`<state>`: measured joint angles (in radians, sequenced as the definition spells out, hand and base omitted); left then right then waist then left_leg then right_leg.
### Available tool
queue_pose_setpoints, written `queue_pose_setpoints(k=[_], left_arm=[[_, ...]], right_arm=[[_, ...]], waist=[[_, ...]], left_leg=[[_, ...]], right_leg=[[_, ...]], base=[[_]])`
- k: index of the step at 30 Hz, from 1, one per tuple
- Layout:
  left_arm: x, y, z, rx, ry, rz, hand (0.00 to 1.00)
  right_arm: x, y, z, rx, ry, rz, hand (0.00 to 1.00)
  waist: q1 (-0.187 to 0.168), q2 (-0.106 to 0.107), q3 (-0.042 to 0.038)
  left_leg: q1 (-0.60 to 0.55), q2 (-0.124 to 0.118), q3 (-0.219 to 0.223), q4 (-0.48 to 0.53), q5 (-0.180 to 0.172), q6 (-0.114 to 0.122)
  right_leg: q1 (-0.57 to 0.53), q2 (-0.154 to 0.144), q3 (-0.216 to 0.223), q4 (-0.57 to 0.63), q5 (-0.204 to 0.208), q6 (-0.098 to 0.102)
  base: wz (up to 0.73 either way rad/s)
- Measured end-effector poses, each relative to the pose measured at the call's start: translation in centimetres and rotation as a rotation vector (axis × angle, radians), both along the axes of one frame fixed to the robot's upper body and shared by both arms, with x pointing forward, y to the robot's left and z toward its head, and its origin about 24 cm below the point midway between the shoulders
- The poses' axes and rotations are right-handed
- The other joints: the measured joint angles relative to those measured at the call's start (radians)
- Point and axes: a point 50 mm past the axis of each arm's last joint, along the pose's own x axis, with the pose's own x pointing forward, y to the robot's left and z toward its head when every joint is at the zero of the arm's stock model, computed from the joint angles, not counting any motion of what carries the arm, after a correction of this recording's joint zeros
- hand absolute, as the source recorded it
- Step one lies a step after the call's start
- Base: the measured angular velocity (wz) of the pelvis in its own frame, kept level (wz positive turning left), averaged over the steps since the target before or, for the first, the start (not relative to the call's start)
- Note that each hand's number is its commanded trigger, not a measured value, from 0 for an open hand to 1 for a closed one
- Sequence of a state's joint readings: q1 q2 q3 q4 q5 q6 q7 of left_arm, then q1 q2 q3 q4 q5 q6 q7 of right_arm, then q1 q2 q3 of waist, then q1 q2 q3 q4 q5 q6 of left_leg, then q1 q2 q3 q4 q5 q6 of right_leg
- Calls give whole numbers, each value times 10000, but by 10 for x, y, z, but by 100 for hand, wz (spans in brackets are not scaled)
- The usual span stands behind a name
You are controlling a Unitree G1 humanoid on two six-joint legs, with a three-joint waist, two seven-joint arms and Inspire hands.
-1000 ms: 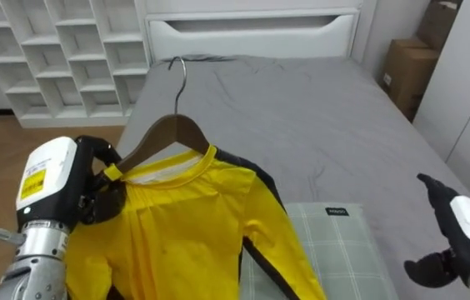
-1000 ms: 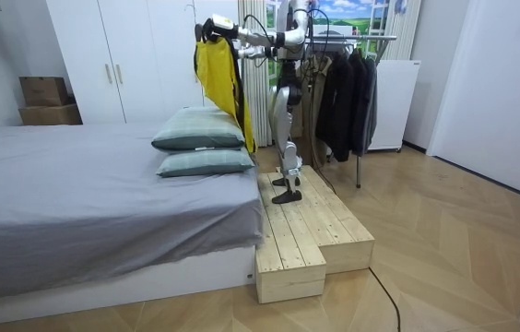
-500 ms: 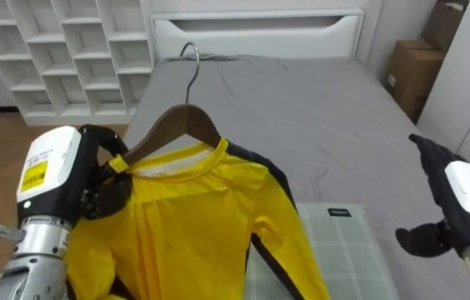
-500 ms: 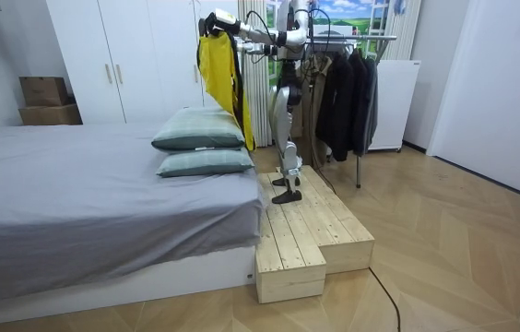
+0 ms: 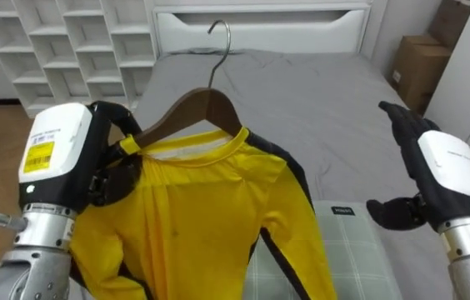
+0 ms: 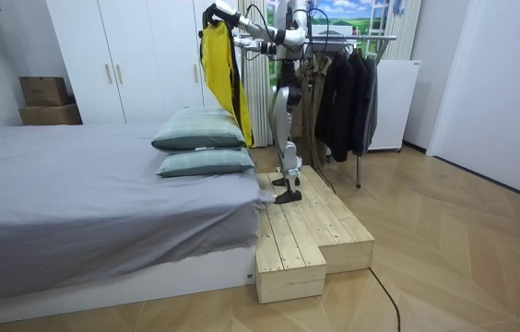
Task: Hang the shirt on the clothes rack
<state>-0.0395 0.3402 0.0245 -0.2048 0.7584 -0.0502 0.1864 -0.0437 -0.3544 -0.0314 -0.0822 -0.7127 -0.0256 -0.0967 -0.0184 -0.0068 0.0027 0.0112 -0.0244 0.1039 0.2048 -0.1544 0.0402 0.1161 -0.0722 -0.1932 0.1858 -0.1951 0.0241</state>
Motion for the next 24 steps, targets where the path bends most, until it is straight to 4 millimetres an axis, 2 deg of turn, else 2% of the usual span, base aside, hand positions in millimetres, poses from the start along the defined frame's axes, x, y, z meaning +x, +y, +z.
queue_pose_setpoints(k=[8,14,20,24], left_arm=[[-1,-7,0,-70,10,-328,100],[-4,-15,9,-127,-453,-896,100],[-6,-23,12,-257,-642,-1382,100],[-8,-29,16,-288,-788,-1804,100]], right_arm=[[0,5,1,-21,52,256,0],[-1,10,8,-130,-189,469,0],[-1,18,3,-57,297,997,0],[-1,20,3,741,651,1412,0]], waist=[[2,2,1],[6,-5,3],[-14,-116,37],[9,-187,36]], left_leg=[[6,6,26,1,-1,1],[107,19,140,-74,0,0],[190,38,260,-151,0,-1],[184,23,242,-172,-1,-1]], right_leg=[[-7,-1,-5,21,3,4],[18,7,60,25,3,5],[43,11,138,21,4,6],[40,8,132,-1,10,17]], base=[[0],[-3],[-4],[0]])
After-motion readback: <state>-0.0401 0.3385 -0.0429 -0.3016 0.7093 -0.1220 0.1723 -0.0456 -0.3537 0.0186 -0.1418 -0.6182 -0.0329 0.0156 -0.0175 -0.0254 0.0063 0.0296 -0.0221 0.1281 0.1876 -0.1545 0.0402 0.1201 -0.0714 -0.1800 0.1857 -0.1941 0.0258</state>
